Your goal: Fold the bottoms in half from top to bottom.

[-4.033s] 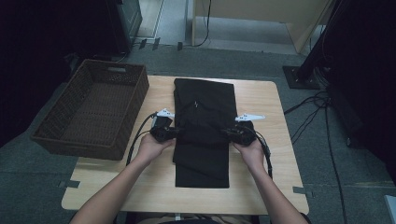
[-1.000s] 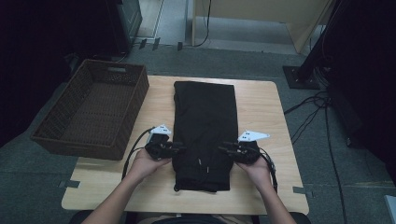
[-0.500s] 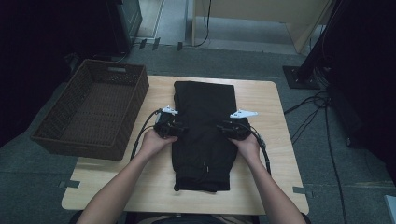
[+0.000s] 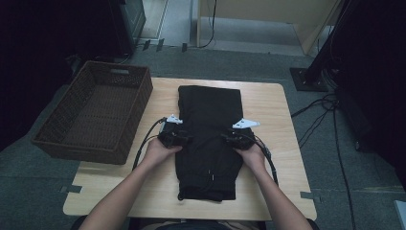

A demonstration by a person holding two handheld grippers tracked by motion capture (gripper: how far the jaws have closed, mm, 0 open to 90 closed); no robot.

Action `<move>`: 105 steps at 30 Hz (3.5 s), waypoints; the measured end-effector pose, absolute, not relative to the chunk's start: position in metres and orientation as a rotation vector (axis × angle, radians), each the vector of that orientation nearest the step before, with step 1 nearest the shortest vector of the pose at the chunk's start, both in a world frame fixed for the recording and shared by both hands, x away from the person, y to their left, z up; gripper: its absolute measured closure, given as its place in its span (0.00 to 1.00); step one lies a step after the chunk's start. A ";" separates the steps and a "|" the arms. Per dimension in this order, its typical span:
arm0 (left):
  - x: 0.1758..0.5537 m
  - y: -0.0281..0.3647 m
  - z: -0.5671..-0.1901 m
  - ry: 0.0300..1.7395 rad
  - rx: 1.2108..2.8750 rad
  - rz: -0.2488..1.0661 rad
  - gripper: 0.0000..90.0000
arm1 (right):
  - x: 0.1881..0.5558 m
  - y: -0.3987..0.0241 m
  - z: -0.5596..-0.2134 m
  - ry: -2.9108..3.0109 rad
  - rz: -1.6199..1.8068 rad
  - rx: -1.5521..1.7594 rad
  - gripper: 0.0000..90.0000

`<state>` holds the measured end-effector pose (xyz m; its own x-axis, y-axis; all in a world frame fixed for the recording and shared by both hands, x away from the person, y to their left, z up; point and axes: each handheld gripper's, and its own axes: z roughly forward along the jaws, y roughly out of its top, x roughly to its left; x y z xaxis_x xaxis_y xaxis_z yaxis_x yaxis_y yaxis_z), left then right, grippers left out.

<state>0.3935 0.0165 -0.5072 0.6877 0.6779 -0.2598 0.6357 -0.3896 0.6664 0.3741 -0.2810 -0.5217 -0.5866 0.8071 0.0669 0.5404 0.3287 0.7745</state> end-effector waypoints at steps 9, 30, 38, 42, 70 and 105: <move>0.355 0.024 -0.506 0.991 2.128 0.010 0.59 | 0.340 -0.282 -0.519 2.323 1.148 1.197 0.63; 0.325 0.031 -0.499 0.958 2.147 0.000 0.53 | 0.303 -0.287 -0.517 2.383 1.231 1.221 0.59; 0.364 0.038 -0.488 1.001 2.135 0.064 0.50 | 0.326 -0.306 -0.508 2.261 1.278 1.322 0.56; 0.388 0.041 -0.488 1.033 2.109 0.054 0.50 | 0.343 -0.313 -0.509 2.239 1.236 1.319 0.56; 0.480 0.050 -0.488 1.153 2.034 0.069 0.48 | 0.437 -0.326 -0.510 2.200 1.204 1.425 0.47; 0.520 0.019 -0.502 1.115 2.133 0.036 0.45 | 0.490 -0.317 -0.522 2.102 1.160 1.479 0.43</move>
